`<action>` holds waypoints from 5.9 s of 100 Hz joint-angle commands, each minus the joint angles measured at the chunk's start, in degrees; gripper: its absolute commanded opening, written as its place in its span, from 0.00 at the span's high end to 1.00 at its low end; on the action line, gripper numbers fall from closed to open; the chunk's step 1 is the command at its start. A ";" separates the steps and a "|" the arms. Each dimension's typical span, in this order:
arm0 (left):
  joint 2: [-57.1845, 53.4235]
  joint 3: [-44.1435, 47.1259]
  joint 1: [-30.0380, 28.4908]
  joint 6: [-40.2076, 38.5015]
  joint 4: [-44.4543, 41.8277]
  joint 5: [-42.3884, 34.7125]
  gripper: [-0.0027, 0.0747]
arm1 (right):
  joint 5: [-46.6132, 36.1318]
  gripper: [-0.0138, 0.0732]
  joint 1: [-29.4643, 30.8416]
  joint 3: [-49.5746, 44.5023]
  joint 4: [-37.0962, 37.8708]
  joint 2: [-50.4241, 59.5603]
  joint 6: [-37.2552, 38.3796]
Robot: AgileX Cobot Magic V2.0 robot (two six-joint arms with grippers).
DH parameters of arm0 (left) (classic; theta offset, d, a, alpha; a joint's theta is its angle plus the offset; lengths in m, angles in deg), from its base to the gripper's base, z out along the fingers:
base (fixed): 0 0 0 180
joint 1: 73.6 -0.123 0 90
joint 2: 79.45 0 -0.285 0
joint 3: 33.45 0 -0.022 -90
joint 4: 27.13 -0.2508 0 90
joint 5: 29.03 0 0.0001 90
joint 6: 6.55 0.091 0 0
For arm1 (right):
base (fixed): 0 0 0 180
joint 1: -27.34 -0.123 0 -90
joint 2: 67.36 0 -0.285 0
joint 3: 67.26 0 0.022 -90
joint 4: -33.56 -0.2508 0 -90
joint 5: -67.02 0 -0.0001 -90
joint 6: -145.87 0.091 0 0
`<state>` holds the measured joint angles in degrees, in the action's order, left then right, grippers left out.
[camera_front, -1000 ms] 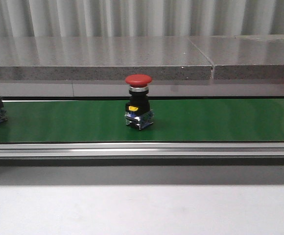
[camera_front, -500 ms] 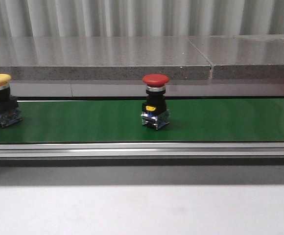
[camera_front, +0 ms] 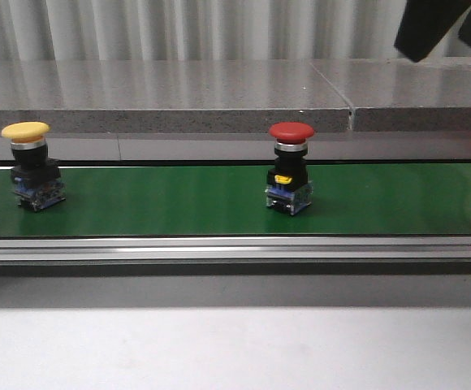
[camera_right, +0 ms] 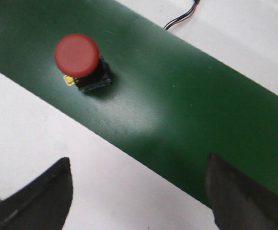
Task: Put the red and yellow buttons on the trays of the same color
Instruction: 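Lower the right gripper onto the red button at the belt end and grasp, then carry the red button into the red tray and open the right gripper, then lower the right gripper onto the yellow button at the belt end and grasp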
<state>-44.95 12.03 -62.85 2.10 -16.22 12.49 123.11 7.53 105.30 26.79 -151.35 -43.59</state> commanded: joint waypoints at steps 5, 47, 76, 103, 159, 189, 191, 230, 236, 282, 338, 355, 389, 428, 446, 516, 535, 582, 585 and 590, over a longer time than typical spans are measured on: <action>0.13 -1.54 0.38 0.07 0.55 -3.55 0.99 | 1.91 0.17 -1.67 4.84 -0.16 -2.94 -0.05; 0.13 -1.54 0.38 0.07 0.55 -3.55 0.99 | 6.66 0.17 -2.30 13.00 -0.27 -14.96 -0.36; 0.13 -1.54 0.38 0.07 0.55 -3.55 0.99 | 6.68 0.17 -2.30 15.79 -0.27 -19.66 -2.28; 0.13 -1.54 0.38 0.07 0.55 -3.55 0.99 | 5.02 0.47 -2.24 15.84 -0.16 -21.04 -2.48; 0.13 -1.54 0.38 0.07 0.55 -3.55 0.99 | 2.01 0.63 4.66 15.84 3.02 -13.25 5.03; 0.13 -1.54 0.38 0.07 0.55 -3.55 0.99 | 3.49 0.63 18.68 15.84 5.49 -9.98 8.34; 0.13 -1.54 0.38 0.07 0.55 -3.55 0.99 | 3.56 0.63 19.76 15.84 5.49 -9.98 8.34; 0.13 -1.54 0.38 0.07 0.55 -3.55 0.99 | 0.74 0.63 38.00 15.84 5.49 -10.62 12.82; 0.13 -1.54 0.38 0.07 0.55 -3.55 0.99 | 0.48 0.63 40.06 15.84 5.49 -11.06 12.90; 0.13 -1.54 0.38 0.07 0.55 -3.55 0.99 | -4.05 0.63 49.22 18.18 5.49 -18.64 17.27; 0.13 -1.54 0.38 0.07 0.55 -3.55 0.99 | -4.51 0.63 50.38 31.53 2.22 -35.33 17.31; 0.13 -1.54 0.38 0.07 0.55 -3.55 0.99 | -7.12 0.63 50.38 31.72 0.14 -38.45 17.31; 0.13 -1.54 0.38 0.07 0.55 -3.55 0.99 | -7.70 0.54 50.38 31.72 -1.23 -41.34 17.31; 0.13 -1.54 0.38 0.07 0.55 -3.55 0.99 | -8.00 0.36 50.38 31.72 -1.23 -40.12 17.31; 0.13 -1.54 0.38 0.07 0.55 -3.66 0.99 | -7.86 0.36 50.04 31.17 -1.11 -36.05 15.90; 0.13 -1.54 0.38 0.07 0.55 -3.66 0.99 | -8.18 0.36 42.29 10.46 -0.32 -6.26 11.23; 0.13 -1.54 0.38 0.07 0.55 -3.66 0.99 | -7.97 0.36 39.82 2.50 -0.27 2.07 9.46; 0.13 -1.54 0.38 0.07 0.55 -3.66 0.99 | -2.08 0.29 30.74 -3.33 0.17 10.64 8.38; 0.13 -1.54 0.38 0.07 0.55 -3.66 0.99 | -2.02 0.27 30.00 -3.33 0.17 10.64 8.38; 0.13 -1.54 0.38 0.07 0.55 -3.66 0.99 | -1.90 0.25 28.33 -3.33 0.17 10.59 8.38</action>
<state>-44.95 12.03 -62.85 2.10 -16.36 12.59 122.87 37.73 100.61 26.81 -142.22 -34.52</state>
